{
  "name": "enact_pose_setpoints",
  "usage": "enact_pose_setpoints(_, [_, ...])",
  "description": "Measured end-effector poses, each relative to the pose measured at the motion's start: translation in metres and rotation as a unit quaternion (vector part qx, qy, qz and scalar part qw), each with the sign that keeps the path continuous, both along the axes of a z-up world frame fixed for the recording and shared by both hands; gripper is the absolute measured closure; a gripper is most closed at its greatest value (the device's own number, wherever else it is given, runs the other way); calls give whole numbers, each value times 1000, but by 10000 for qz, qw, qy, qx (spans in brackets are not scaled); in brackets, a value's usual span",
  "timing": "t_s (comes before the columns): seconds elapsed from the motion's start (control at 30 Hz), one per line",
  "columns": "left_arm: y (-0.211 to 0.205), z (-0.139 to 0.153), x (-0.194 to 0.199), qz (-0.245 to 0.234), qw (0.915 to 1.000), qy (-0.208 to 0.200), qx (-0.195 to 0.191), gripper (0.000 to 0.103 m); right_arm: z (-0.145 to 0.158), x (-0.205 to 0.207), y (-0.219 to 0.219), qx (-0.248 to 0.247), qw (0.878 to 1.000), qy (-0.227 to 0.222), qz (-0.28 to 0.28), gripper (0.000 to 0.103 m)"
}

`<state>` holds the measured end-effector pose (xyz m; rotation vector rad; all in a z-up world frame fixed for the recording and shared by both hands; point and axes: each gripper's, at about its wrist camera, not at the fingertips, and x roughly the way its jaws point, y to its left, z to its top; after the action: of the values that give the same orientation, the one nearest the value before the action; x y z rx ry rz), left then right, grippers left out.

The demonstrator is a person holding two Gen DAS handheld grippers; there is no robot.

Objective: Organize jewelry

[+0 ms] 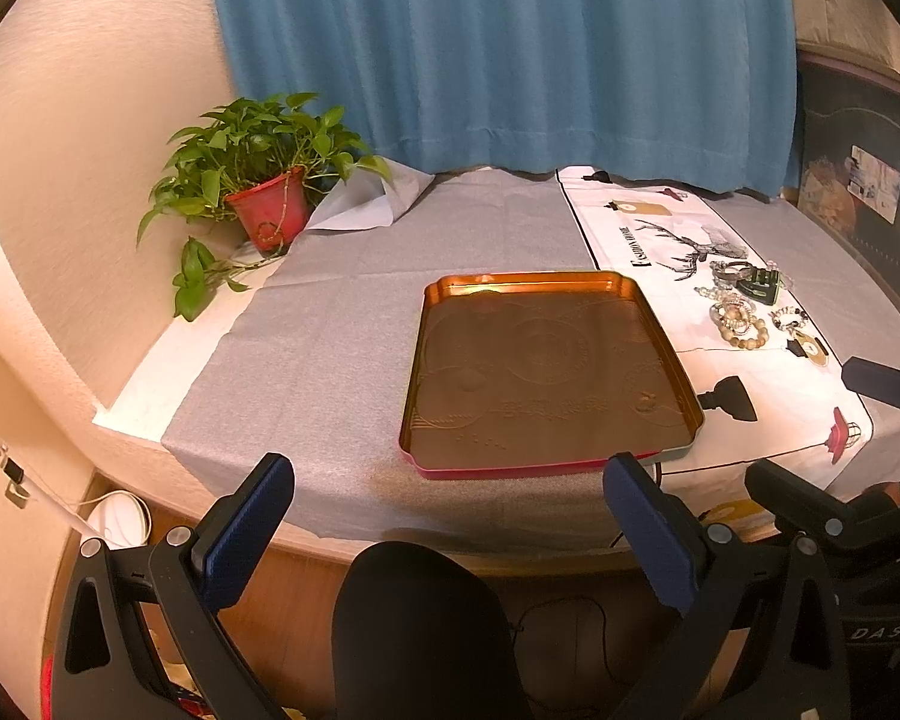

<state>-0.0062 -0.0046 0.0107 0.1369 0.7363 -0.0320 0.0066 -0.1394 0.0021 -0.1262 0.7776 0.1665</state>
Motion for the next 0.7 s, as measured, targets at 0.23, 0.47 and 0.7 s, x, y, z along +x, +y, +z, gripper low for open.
enact_pose_setpoints(0.23, [-3,-12,-2,-43,10000,72,-1,0,4,-1,0,215,9998,-1,-41,0])
enact_pose_setpoints(0.47, [-20,-14,15,38,9995,24,316,0,-1,-5,-18,445,9986,-24,-287,0])
enact_pose_setpoints(0.7, [-62,-7,65,-395,9976,232,522,0,2,14,-121,795,9903,129,-1135,0])
